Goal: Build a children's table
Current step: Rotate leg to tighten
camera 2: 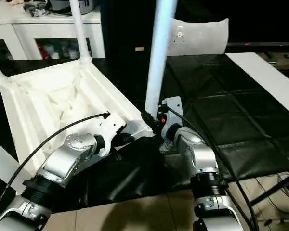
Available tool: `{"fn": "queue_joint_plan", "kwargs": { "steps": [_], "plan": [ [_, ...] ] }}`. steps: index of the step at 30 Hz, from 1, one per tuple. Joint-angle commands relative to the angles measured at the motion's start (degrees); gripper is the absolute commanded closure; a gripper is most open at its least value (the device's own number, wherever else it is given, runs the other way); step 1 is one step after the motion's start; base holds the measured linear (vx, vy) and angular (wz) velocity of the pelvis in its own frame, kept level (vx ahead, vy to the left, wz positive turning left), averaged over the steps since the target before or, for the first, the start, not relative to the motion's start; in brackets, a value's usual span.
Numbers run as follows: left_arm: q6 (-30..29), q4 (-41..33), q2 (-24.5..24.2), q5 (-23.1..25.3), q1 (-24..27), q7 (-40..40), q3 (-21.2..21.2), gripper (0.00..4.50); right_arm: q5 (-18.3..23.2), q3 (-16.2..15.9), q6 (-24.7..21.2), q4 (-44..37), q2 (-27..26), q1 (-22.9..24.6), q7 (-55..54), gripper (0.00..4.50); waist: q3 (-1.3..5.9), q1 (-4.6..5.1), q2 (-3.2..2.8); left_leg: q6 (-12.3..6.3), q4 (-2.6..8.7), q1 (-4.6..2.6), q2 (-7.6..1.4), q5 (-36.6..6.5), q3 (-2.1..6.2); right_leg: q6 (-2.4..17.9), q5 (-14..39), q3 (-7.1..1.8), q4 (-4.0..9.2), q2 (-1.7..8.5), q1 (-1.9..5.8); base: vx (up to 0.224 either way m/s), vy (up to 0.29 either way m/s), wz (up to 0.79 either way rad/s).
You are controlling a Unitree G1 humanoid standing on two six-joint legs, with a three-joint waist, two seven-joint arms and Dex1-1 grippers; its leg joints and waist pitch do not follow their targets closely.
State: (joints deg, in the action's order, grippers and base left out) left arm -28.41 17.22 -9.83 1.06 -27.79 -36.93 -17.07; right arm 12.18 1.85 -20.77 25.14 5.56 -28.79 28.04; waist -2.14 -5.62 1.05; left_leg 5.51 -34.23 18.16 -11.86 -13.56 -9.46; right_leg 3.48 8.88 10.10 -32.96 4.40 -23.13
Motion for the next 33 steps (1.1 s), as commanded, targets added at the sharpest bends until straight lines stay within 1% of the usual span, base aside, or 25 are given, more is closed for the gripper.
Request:
{"fn": "queue_joint_plan", "kwargs": {
  "steps": [1,2,3,4,6,7,8,9,10,11,13,15,17,20,21,22,23,24,26,28,29,30,31,32,33],
  "plan": [
    [3.66,-1.49,-0.54,0.38,-0.65,-1.72,-1.67,4.50,0.25,-1.82,-0.51,-1.33,0.45,1.59,2.66,1.51,3.85,-0.65,-0.16,-4.08,3.53,1.27,-1.38,-0.75,0.50,0.77,16.44,-4.04,3.89,4.80,4.15,0.000,0.000,0.00],
    [4.32,-1.64,-1.39,0.41,-0.18,-2.51,-1.71,4.50,0.46,-2.00,0.03,-2.02,1.70,2.11,4.29,1.51,3.78,-0.70,-0.45,-4.13,3.59,1.26,-1.41,-0.96,0.49,0.89,16.58,-4.09,3.91,4.84,4.11,0.000,0.000,0.00],
    [5.91,-2.08,-3.20,0.32,0.88,-4.45,-1.78,4.50,0.99,-2.27,1.19,-3.36,4.47,3.19,7.87,1.40,3.70,-0.86,-0.25,-4.29,3.57,1.14,-1.35,-1.76,0.34,0.17,17.35,-4.08,4.21,4.75,4.17,0.000,0.000,0.00],
    [5.92,-2.22,-3.45,0.31,1.04,-4.77,-1.82,4.50,1.10,-2.22,1.49,-3.44,4.87,3.27,8.43,1.31,3.75,-1.12,-0.23,-4.33,3.54,1.11,-1.36,-1.89,0.39,0.04,17.56,-4.10,4.09,4.88,4.26,0.000,0.000,0.00],
    [7.13,-2.67,-4.59,0.56,1.64,-6.21,-2.37,4.50,1.68,-1.98,2.30,-3.90,6.38,3.53,10.79,1.17,3.63,-1.25,-0.25,-4.49,3.59,1.23,-1.23,-2.53,0.27,-0.04,19.01,-4.06,4.32,4.87,4.27,0.000,0.000,0.00],
    [8.87,-2.98,-5.75,0.71,2.27,-7.81,-3.07,4.50,2.18,-1.61,3.10,-4.49,8.00,3.75,13.72,1.07,3.49,-1.16,0.03,-4.23,3.63,1.17,-1.18,-3.16,0.20,-0.50,20.86,-3.97,4.65,4.80,4.15,0.000,0.000,0.00],
    [10.33,-3.26,-6.72,0.52,2.85,-9.42,-3.56,4.50,2.67,-1.39,3.71,-5.06,9.63,3.91,16.47,0.93,3.50,-1.23,-0.04,-4.35,3.58,1.20,-1.08,-3.63,0.18,-0.86,21.51,-3.89,4.73,4.78,4.23,0.000,0.000,0.00],
    [10.76,-3.36,-7.03,0.38,3.05,-10.00,-3.71,4.50,2.83,-1.33,3.93,-5.26,10.22,3.96,17.45,0.93,3.52,-1.29,-0.10,-4.28,3.64,1.16,-1.28,-3.66,0.27,-1.22,21.91,-3.98,4.67,4.90,4.22,0.000,0.000,0.00],
    [10.97,-3.71,-7.55,-0.20,3.39,-11.14,-3.83,4.50,3.05,-1.42,4.42,-5.44,11.43,4.08,19.51,0.76,3.50,-1.32,-0.10,-4.38,3.64,1.16,-1.26,-3.44,0.24,-1.26,21.74,-4.00,4.71,4.80,4.17,0.000,0.000,0.00],
    [10.97,-3.71,-7.55,-0.20,3.39,-11.14,-3.83,4.50,3.05,-1.42,4.42,-5.44,11.43,4.08,19.51,0.76,3.49,-1.38,0.00,-4.51,3.59,1.10,-1.23,-3.33,0.18,-1.28,21.58,-3.99,4.64,4.68,4.08,0.000,0.000,0.00],
    [13.57,-4.22,-9.77,-0.99,4.09,-15.00,-4.50,4.50,2.92,-3.17,6.96,-5.60,15.86,4.69,26.61,0.70,3.55,-1.49,-0.01,-4.94,3.55,1.12,-1.26,-3.35,0.20,-1.15,21.46,-3.96,4.63,4.74,4.11,0.000,0.000,0.00],
    [14.49,-4.09,-10.38,-1.16,4.22,-16.19,-4.58,4.50,3.01,-3.77,7.53,-5.47,17.03,4.83,28.82,0.70,3.58,-1.68,0.09,-5.24,3.49,1.17,-1.23,-2.84,0.14,-0.60,20.63,-4.03,4.43,4.64,4.08,0.000,0.000,0.00],
    [17.99,-3.76,-12.71,-2.57,4.73,-21.91,-5.00,4.50,3.84,-5.41,8.68,-4.82,20.23,5.10,37.19,0.70,3.51,-1.94,0.09,-5.89,3.47,1.15,-1.27,-3.25,0.14,-0.27,21.00,-3.97,4.46,4.64,4.09,0.000,0.000,0.00],
    [19.15,-3.67,-13.99,-2.81,4.87,-24.47,-5.62,4.50,3.58,-6.56,9.31,-4.46,21.57,5.12,40.53,0.70,3.44,-2.32,0.09,-5.82,3.51,1.02,-1.41,-3.24,0.06,-0.08,21.70,-4.03,4.49,4.64,3.91,0.000,0.000,0.00],
    [20.27,-3.26,-15.17,-2.56,4.79,-26.50,-6.29,4.50,2.93,-7.60,9.97,-3.91,22.37,4.90,42.48,0.86,3.39,-2.57,0.19,-5.55,3.55,0.87,-1.50,-3.58,0.05,-0.08,22.39,-4.00,4.57,4.64,3.79,0.000,0.000,0.00],
    [20.55,-3.14,-15.46,-2.51,4.76,-27.04,-6.45,4.50,2.75,-7.86,10.16,-3.74,22.55,4.83,42.94,0.96,3.41,-2.68,0.12,-5.53,3.53,0.89,-1.50,-3.64,0.05,-0.07,22.57,-3.99,4.57,4.64,3.81,0.000,0.000,0.00],
    [21.42,-2.88,-16.66,-2.69,4.70,-29.53,-6.95,4.50,1.98,-8.93,11.24,-2.75,23.03,4.34,44.44,0.96,3.40,-2.83,0.06,-5.24,3.58,0.77,-1.63,-3.99,0.06,0.02,22.97,-4.00,4.62,4.78,3.71,0.000,0.000,0.00],
    [21.54,-2.84,-16.83,-2.72,4.69,-29.88,-7.02,4.50,1.90,-9.08,11.41,-2.58,23.09,4.25,44.67,0.96,3.46,-2.88,0.13,-5.01,3.59,0.81,-1.66,-3.92,0.07,0.21,22.55,-4.06,4.43,4.76,3.79,0.000,0.000,0.00],
    [21.96,-3.06,-18.31,-3.02,4.53,-32.77,-7.62,4.50,2.19,-9.80,11.92,-1.46,22.76,3.49,46.54,1.26,3.49,-2.98,0.24,-4.94,3.61,0.81,-1.74,-3.83,0.10,0.78,21.93,-4.12,4.23,4.82,3.79,0.000,0.000,0.00],
    [22.45,-3.63,-19.81,-3.40,4.48,-36.16,-8.29,4.50,3.23,-10.64,11.36,-0.93,22.18,2.82,49.61,1.39,3.50,-3.05,0.26,-5.03,3.63,0.96,-1.84,-3.54,0.15,1.18,21.14,-4.20,4.02,4.82,3.89,0.000,0.000,0.00],
    [22.55,-3.74,-20.01,-3.44,4.49,-36.62,-8.39,4.50,3.40,-10.84,11.17,-1.05,22.12,2.79,50.23,1.45,3.49,-3.05,0.28,-5.08,3.61,0.98,-1.87,-3.38,0.13,1.23,20.88,-4.26,3.96,4.85,3.90,0.000,0.000,0.00],
    [22.78,-3.71,-20.16,-3.53,4.45,-37.03,-8.44,4.50,3.67,-11.31,10.59,-1.27,22.11,2.79,51.19,1.69,3.50,-3.07,0.24,-5.01,3.60,0.92,-1.87,-3.29,0.11,1.32,20.87,-4.24,3.95,4.85,3.85,0.000,0.000,0.00],
    [22.81,-3.70,-20.19,-3.54,4.44,-37.10,-8.45,4.50,3.72,-11.38,10.50,-1.30,22.11,2.79,51.34,1.69,3.49,-3.14,0.21,-4.97,3.61,0.95,-1.91,-3.25,0.10,1.41,20.95,-4.30,4.01,4.90,3.88,0.000,0.000,0.00],
    [23.08,-3.56,-20.41,-3.57,4.33,-37.70,-8.49,4.50,4.09,-12.08,9.86,-1.62,22.15,2.87,52.68,1.78,3.47,-3.15,0.54,-4.92,3.59,0.93,-1.89,-3.30,0.03,1.32,21.16,-4.29,4.06,4.89,3.86,0.000,0.000,0.00],
    [23.39,-3.30,-20.58,-3.62,4.18,-38.13,-8.42,4.50,4.44,-12.56,9.43,-1.73,22.11,2.87,53.68,1.83,3.51,-3.32,0.43,-4.83,3.60,0.92,-1.87,-3.20,0.06,1.22,21.37,-4.28,3.99,4.89,3.89,0.000,0.000,0.00]
  ]
}}
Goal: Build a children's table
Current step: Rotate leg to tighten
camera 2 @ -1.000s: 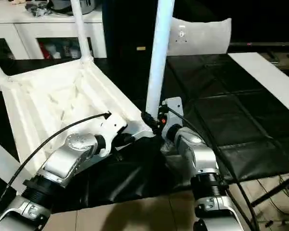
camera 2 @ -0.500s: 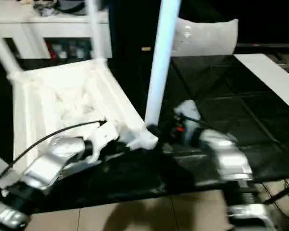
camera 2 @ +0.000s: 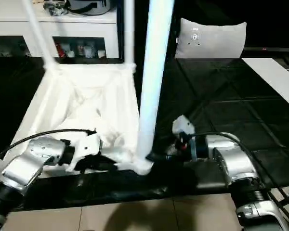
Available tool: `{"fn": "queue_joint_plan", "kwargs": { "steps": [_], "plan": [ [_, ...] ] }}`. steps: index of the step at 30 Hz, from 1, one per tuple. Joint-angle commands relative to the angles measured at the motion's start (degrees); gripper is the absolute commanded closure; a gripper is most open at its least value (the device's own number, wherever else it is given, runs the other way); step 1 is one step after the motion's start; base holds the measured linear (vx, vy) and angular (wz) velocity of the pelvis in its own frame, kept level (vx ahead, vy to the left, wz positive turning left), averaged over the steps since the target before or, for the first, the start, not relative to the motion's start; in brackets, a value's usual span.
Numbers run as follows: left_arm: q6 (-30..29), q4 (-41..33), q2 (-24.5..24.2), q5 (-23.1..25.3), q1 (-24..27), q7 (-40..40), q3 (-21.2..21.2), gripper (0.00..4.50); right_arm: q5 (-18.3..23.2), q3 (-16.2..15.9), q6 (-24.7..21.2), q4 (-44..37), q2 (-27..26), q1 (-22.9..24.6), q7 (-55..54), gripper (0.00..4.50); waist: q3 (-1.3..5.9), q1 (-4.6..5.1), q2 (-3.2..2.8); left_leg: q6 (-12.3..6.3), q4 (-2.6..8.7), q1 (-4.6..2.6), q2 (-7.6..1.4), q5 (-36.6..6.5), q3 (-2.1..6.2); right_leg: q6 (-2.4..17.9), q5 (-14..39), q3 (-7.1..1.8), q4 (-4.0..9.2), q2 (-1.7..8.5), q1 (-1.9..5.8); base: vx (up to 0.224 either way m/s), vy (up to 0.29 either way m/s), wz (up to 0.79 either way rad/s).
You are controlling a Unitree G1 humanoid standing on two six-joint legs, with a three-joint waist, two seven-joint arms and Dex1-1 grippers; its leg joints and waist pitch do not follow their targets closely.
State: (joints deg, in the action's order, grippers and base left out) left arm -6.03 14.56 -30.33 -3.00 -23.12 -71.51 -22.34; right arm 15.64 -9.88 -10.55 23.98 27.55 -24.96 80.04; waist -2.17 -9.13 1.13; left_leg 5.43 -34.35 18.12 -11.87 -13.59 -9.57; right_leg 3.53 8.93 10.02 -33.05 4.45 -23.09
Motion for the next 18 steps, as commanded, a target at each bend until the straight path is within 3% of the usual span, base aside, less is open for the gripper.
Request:
{"fn": "queue_joint_plan", "kwargs": {
  "steps": [1,9,15,18],
  "plan": [
    [1.22,-0.39,-0.21,0.42,-0.64,-3.84,-3.08,4.50,1.24,-1.12,-1.15,-0.62,0.03,-0.99,2.35,1.90,3.50,0.13,0.29,-4.81,3.74,0.98,-1.87,-3.19,0.16,1.12,21.46,-4.19,4.12,4.82,3.83,0.000,0.000,0.00],
    [1.51,0.35,-0.17,0.07,-0.97,-4.60,-2.48,4.50,1.36,-1.31,-0.93,1.90,-1.93,-2.06,3.47,2.51,3.49,-0.19,0.50,-3.85,3.80,0.94,-1.81,-3.57,0.15,0.43,22.73,-4.17,4.24,4.88,3.78,0.000,0.000,0.00],
    [0.83,0.03,0.16,-0.20,-0.64,-4.41,-2.14,4.50,2.51,-1.45,-2.41,0.84,-2.27,-1.66,4.43,2.56,3.53,-0.05,0.70,-3.59,3.79,0.90,-1.80,-3.73,0.17,-0.22,23.16,-4.10,4.34,4.78,3.77,0.000,0.000,0.00],
    [-1.95,-0.71,1.12,-1.20,-0.20,-2.41,-0.83,4.50,4.36,-0.45,-4.73,-1.43,-2.35,-0.40,4.15,2.57,3.62,-0.21,0.51,-3.62,3.75,0.91,-1.86,-3.18,0.16,0.15,22.08,-4.15,4.22,4.82,3.82,0.000,0.000,0.00]
  ]
}}
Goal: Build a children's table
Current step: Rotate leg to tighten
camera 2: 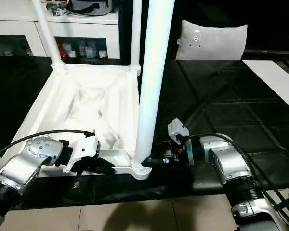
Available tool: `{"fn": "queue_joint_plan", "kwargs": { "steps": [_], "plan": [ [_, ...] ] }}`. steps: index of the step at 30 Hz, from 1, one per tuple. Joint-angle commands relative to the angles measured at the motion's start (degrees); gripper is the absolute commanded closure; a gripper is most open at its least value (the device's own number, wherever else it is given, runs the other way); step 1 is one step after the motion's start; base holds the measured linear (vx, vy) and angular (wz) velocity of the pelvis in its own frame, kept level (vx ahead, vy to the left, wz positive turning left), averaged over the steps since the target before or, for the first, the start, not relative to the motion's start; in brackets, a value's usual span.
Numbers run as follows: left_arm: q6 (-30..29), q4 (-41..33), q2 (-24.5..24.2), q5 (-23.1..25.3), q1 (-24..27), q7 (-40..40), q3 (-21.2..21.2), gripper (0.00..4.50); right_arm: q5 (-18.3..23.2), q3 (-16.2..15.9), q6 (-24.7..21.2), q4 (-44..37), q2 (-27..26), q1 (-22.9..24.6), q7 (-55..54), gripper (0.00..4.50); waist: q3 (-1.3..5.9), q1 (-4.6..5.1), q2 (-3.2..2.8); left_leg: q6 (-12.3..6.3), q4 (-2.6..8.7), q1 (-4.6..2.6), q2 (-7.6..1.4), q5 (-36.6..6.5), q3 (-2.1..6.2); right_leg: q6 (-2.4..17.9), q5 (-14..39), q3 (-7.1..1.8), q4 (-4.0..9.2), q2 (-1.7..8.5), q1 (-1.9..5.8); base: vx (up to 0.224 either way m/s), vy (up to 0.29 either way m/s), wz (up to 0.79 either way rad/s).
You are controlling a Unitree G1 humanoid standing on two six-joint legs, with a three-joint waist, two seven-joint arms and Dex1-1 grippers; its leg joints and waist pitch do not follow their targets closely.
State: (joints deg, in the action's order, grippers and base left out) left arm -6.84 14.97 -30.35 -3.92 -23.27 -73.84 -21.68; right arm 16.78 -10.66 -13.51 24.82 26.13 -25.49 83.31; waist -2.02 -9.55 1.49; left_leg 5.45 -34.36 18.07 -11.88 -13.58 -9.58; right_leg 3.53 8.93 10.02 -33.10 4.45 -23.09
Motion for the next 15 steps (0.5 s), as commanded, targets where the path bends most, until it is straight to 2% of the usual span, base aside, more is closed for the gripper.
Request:
{"fn": "queue_joint_plan", "kwargs": {
  "steps": [1,2,3,5,7,8,9,11,12,15],
  "plan": [
    [-1.48,-1.21,1.25,-0.32,-0.03,0.19,-1.36,4.50,3.34,0.47,-1.89,-2.42,-0.98,0.23,0.80,2.57,3.50,0.22,0.17,-3.67,3.77,0.97,-1.91,-3.05,0.18,0.26,21.82,-4.17,4.21,4.82,3.83,0.000,0.000,0.00],
    [-3.58,-1.42,2.05,-0.15,-0.03,2.50,-0.67,4.50,3.37,1.02,-3.13,-3.64,-1.57,0.85,-1.81,2.57,3.44,0.23,-0.04,-3.77,3.77,0.96,-1.86,-3.30,0.19,0.46,21.84,-4.13,4.28,4.77,3.77,0.000,0.000,0.00],
    [-7.25,-2.06,3.87,-0.27,0.03,6.54,0.65,4.50,2.37,2.12,-5.43,-4.76,-3.31,1.44,-8.50,2.57,3.38,0.29,0.04,-3.46,3.78,0.96,-1.87,-3.54,0.21,0.24,22.11,-4.09,4.32,4.73,3.77,0.000,0.000,0.00],
    [-11.07,-2.61,6.70,-0.36,-0.17,11.72,2.17,4.50,0.33,3.46,-6.83,-4.61,-5.94,1.45,-17.17,2.57,3.12,0.74,-0.04,-2.25,3.84,0.74,-1.64,-4.65,0.17,-0.50,24.71,-3.80,4.95,4.71,3.61,0.000,0.000,0.00],
    [-13.91,-3.07,9.07,-0.48,-0.38,15.32,3.07,4.50,-0.69,4.80,-8.41,-4.32,-8.23,1.23,-23.63,2.77,3.10,1.98,0.20,-0.86,3.64,1.14,-0.90,-5.59,0.29,-3.26,28.98,-2.89,5.80,4.67,3.98,0.000,0.000,0.00],
    [-14.61,-3.28,9.77,-0.45,-0.39,16.36,3.27,4.50,-0.82,5.26,-9.00,-4.35,-8.90,1.22,-25.38,2.77,3.15,2.22,0.00,-1.03,3.61,1.31,-0.76,-5.77,0.40,-3.90,29.44,-2.67,6.00,4.66,4.14,0.000,0.000,0.00],
    [-14.61,-3.28,9.77,-0.45,-0.39,16.36,3.27,4.50,-0.82,5.26,-9.00,-4.35,-8.90,1.22,-25.38,2.86,3.25,2.88,0.12,-1.55,3.51,1.11,-0.66,-6.22,0.34,-4.66,29.44,-2.63,6.33,4.54,3.93,0.000,0.000,0.00],
    [-18.08,-2.79,14.67,0.21,-1.31,23.06,4.64,4.50,-2.42,7.53,-12.05,-3.98,-13.12,0.76,-35.79,2.95,3.19,3.60,0.19,-1.91,3.50,1.20,-0.68,-5.61,0.28,-4.37,28.13,-2.87,6.19,4.19,3.73,0.000,0.000,0.00],
    [-19.40,-1.90,18.46,0.64,-2.26,27.36,5.18,4.50,-3.66,8.96,-12.65,-3.03,-16.12,0.17,-43.00,3.13,3.20,3.75,0.27,-2.11,3.38,1.12,-0.41,-5.52,0.21,-4.51,28.60,-2.67,6.38,4.24,3.61,0.000,0.000,0.00],
    [-19.28,-0.93,22.58,1.46,-3.31,31.20,4.83,4.50,-5.55,9.24,-11.84,-2.51,-18.56,-0.37,-48.71,3.13,3.31,3.99,0.17,-2.28,3.35,1.19,-0.35,-5.03,0.28,-5.15,28.81,-2.39,6.45,4.23,3.67,0.000,0.000,0.00]
  ]
}}
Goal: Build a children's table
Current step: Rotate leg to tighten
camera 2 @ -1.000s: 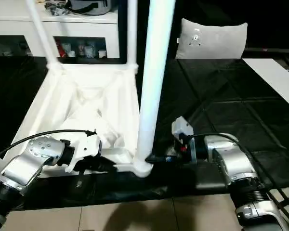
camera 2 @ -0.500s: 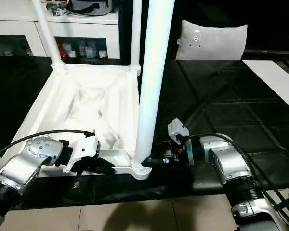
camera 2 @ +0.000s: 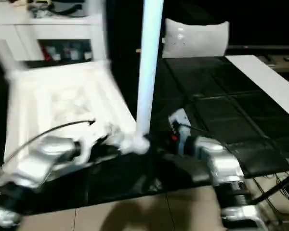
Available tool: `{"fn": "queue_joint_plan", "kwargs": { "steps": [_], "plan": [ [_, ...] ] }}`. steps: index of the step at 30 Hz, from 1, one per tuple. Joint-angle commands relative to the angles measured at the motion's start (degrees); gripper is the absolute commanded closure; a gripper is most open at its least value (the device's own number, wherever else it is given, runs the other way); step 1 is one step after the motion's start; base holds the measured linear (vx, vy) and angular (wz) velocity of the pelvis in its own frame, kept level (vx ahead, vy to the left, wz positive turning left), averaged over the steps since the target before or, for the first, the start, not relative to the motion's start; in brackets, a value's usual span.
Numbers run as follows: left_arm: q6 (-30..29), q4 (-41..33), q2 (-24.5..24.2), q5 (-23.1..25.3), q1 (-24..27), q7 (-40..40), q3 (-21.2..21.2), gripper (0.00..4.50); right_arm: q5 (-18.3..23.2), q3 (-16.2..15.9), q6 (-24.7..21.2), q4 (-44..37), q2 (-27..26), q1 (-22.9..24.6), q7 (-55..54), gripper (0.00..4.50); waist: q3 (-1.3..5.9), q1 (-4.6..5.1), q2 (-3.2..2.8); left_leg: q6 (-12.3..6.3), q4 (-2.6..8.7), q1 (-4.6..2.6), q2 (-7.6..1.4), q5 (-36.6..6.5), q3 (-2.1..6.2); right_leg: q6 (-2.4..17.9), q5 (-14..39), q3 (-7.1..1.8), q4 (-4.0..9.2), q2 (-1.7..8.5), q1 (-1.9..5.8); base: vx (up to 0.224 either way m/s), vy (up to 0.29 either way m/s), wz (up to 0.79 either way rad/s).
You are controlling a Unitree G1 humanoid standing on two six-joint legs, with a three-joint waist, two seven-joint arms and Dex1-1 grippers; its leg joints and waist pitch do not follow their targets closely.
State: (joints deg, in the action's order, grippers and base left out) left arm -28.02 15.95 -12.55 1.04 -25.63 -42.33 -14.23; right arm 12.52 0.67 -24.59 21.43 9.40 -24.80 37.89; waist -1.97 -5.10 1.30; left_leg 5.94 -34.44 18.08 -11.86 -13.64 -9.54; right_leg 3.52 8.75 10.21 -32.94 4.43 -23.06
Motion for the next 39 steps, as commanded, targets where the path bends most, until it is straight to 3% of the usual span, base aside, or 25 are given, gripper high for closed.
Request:
{"fn": "queue_joint_plan", "kwargs": {
  "steps": [1,3,6,9,12,14,20,24,29,32,36,39],
  "plan": [
    [1.72,-2.02,5.53,-2.79,-1.10,0.38,-3.09,4.50,-1.89,-1.94,-0.27,0.78,-2.42,-1.13,-4.95,3.13,3.40,-0.53,0.25,-3.24,3.52,1.31,-0.54,-4.30,0.30,-5.20,27.34,-2.90,6.11,4.35,3.70,0.000,0.000,0.00],
    [1.54,-3.11,6.05,-1.88,-0.82,0.06,-4.65,4.50,-1.23,-0.73,1.70,0.29,-3.26,-1.05,-6.33,3.13,3.64,-0.64,-0.10,-3.72,3.71,1.53,-0.91,-2.61,0.56,-4.13,23.51,-3.26,5.35,4.52,3.94,0.000,0.000,0.00],
    [1.38,-4.37,5.14,-1.03,-0.25,-0.50,-5.86,4.50,-1.34,0.28,3.80,-0.57,-2.60,-0.66,-6.92,2.88,3.76,-0.72,-0.13,-4.48,3.81,1.49,-1.42,-0.65,0.63,-1.12,18.14,-3.85,4.33,4.73,3.93,0.000,0.000,0.00],
    [1.75,-3.69,2.94,0.91,-0.02,0.07,-5.33,4.50,-1.41,0.84,3.95,-2.03,0.42,0.68,-4.30,2.47,3.66,-0.84,-0.25,-5.00,3.83,1.43,-1.61,-0.09,0.54,1.17,16.16,-4.14,3.92,4.86,3.98,0.000,0.000,0.00],
    [2.69,-3.33,1.00,1.58,0.29,-0.82,-4.91,4.50,-0.77,1.20,5.19,-3.02,3.59,1.73,-0.56,2.35,3.60,-1.27,-0.21,-5.40,3.78,1.29,-1.59,-0.72,0.37,1.35,16.57,-4.29,4.01,4.91,4.05,0.000,0.000,0.00],
    [3.41,-3.50,-0.07,1.55,0.55,-1.97,-4.97,4.50,0.04,1.57,6.04,-3.39,5.08,2.08,1.83,2.03,3.53,-1.78,-0.20,-5.54,3.79,1.21,-1.66,-1.06,0.28,1.36,17.01,-4.36,4.04,5.01,3.99,0.000,0.000,0.00],
    [7.15,-4.72,-4.85,0.73,1.97,-8.81,-6.46,4.50,2.57,1.05,8.86,-4.83,11.95,3.01,13.82,1.56,3.37,-2.24,-0.04,-5.81,3.85,1.15,-1.51,-2.69,0.25,0.42,19.96,-4.28,4.41,4.91,4.07,0.000,0.000,0.00],
    [11.86,-4.63,-9.02,-0.18,2.68,-16.29,-8.57,4.50,4.18,-2.31,7.24,-6.90,17.52,3.67,25.83,1.29,3.19,-2.70,0.16,-6.29,3.80,0.99,-1.40,-3.71,0.15,-0.70,22.50,-4.16,4.75,4.69,3.86,0.000,0.000,0.00],
    [16.16,-4.29,-12.85,-1.08,2.70,-23.84,-9.84,4.50,5.25,-6.09,4.77,-7.94,20.62,3.23,33.87,0.94,3.16,-3.42,0.17,-5.39,3.91,0.71,-1.74,-4.39,0.20,-0.33,23.39,-4.12,4.80,4.74,3.59,0.000,0.000,0.00],
    [18.62,-3.92,-15.21,-1.40,2.24,-27.87,-10.85,4.50,3.48,-7.87,7.67,-5.84,21.04,2.12,35.63,0.61,3.26,-3.68,0.20,-5.09,3.94,0.81,-1.90,-4.00,0.30,0.05,22.50,-4.26,4.44,4.85,3.67,0.000,0.000,0.00],
    [19.84,-3.97,-16.70,-1.63,1.88,-30.76,-11.64,4.50,2.61,-8.70,8.73,-3.85,20.63,1.22,36.31,0.61,3.27,-4.06,0.16,-4.55,3.90,0.80,-1.82,-3.68,0.14,0.69,22.32,-4.41,4.28,4.94,3.66,0.000,0.000,0.00],
    [21.05,-3.69,-17.35,-1.64,1.52,-32.66,-12.07,4.50,4.21,-9.44,7.37,-2.88,19.84,1.02,39.62,0.91,3.32,-4.14,0.22,-4.74,3.89,0.85,-1.85,-3.82,0.14,0.55,22.06,-4.31,4.26,4.89,3.70,0.000,0.000,0.00]
  ]
}}
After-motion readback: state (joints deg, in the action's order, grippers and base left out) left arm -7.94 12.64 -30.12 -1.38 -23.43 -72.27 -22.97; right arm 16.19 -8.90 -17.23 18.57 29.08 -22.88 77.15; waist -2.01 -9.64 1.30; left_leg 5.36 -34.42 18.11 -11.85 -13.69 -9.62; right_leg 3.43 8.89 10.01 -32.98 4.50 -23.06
